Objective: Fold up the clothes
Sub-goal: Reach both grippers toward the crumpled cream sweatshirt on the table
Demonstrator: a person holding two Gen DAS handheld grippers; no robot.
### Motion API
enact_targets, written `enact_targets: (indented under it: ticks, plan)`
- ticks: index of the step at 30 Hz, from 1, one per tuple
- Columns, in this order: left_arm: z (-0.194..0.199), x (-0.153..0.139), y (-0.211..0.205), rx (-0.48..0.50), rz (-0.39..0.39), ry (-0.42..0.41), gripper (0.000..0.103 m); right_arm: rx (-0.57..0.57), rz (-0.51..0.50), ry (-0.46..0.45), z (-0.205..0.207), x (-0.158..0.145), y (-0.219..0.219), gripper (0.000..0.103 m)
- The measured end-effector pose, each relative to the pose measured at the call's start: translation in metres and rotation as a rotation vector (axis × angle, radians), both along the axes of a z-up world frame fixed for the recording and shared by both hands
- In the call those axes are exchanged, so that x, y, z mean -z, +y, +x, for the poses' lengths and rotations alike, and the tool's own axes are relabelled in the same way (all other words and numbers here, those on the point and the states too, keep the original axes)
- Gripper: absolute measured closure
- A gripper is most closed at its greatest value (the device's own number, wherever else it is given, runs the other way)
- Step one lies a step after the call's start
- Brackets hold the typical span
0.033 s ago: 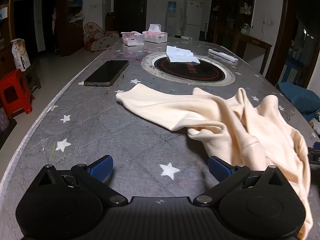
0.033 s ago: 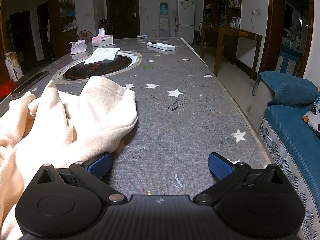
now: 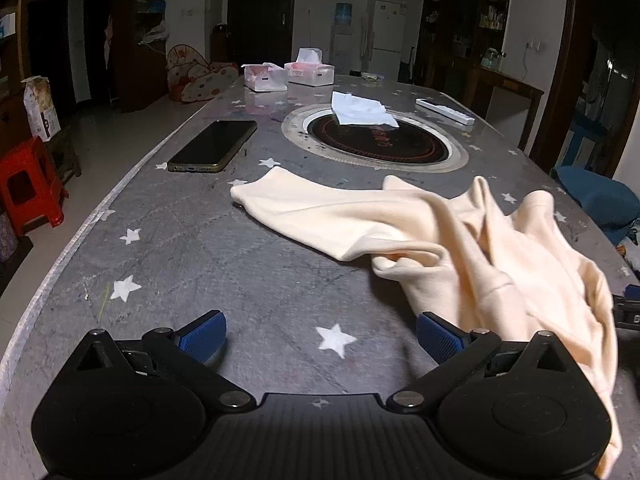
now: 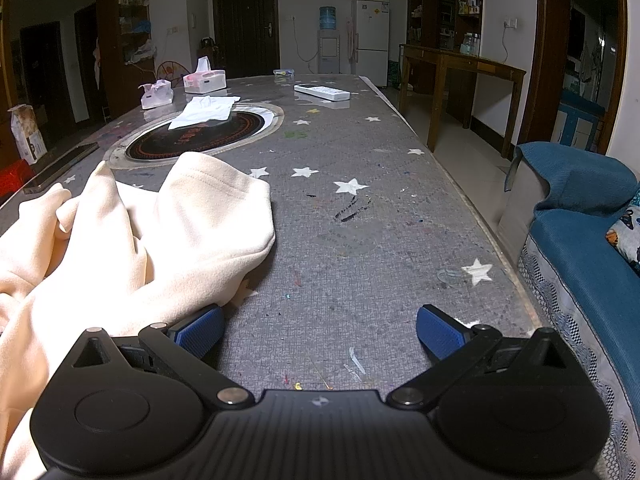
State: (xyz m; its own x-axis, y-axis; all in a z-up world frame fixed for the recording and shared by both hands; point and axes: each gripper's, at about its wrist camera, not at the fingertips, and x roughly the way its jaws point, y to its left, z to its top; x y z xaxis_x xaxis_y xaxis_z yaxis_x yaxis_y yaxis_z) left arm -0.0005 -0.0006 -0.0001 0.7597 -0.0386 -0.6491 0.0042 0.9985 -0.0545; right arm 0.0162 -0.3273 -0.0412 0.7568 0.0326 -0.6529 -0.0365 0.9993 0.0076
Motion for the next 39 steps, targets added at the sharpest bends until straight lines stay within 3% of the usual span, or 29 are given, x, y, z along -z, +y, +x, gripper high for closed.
enact_targets:
  ticks: [4,11,39]
  plan:
    - [-0.008,-0.001,-0.009,0.005,0.008,-0.004,0.0,0.002,0.031,0.004,0.0,0.0,0.001,0.0]
    - [-0.018,-0.01,-0.015,0.012,-0.058,0.023,0.0,-0.014,0.033,0.021,0.0,-0.002,-0.004,0.0]
    - [-0.036,-0.03,-0.043,0.08,-0.085,-0.013,0.0,-0.15,0.061,-0.057,-0.068,-0.039,0.017,0.0]
